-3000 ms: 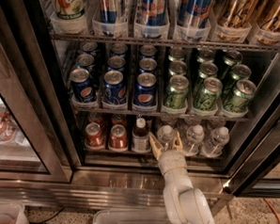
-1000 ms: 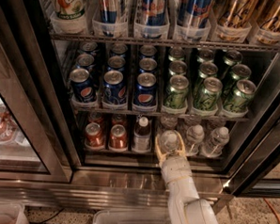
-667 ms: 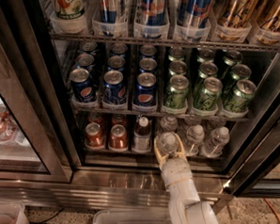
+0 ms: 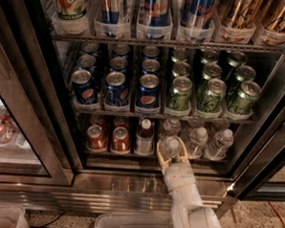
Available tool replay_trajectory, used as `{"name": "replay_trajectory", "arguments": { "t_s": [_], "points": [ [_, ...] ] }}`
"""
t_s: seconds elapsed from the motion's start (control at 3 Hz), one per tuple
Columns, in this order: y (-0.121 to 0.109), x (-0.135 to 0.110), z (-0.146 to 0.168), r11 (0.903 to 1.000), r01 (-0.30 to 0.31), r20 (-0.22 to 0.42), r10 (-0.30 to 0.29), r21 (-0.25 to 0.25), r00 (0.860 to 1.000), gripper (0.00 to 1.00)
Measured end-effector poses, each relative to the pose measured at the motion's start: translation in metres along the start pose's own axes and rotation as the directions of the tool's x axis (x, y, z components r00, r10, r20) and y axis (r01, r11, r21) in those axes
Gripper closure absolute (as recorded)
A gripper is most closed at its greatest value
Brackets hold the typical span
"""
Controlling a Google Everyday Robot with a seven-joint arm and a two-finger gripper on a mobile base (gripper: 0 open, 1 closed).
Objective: Pick water bottle from bottom shelf of fridge
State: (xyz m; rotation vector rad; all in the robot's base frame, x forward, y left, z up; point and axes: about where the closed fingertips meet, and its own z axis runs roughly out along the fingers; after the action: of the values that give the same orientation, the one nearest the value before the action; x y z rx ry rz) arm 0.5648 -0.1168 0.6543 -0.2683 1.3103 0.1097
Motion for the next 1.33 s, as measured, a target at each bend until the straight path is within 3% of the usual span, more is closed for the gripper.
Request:
{"name": "replay_trajectory", "arguments": {
  "t_s": [0.33, 1.33],
  "points": [
    [0.0257, 0.0067, -0.0354, 0.9930, -0.046, -0.017, 0.044, -0.109, 0.999, 1.00],
    [0.0269, 0.0153, -0.0375, 0.9930, -0.046, -0.017, 0.044, -0.109, 0.999, 1.00]
  ]
}}
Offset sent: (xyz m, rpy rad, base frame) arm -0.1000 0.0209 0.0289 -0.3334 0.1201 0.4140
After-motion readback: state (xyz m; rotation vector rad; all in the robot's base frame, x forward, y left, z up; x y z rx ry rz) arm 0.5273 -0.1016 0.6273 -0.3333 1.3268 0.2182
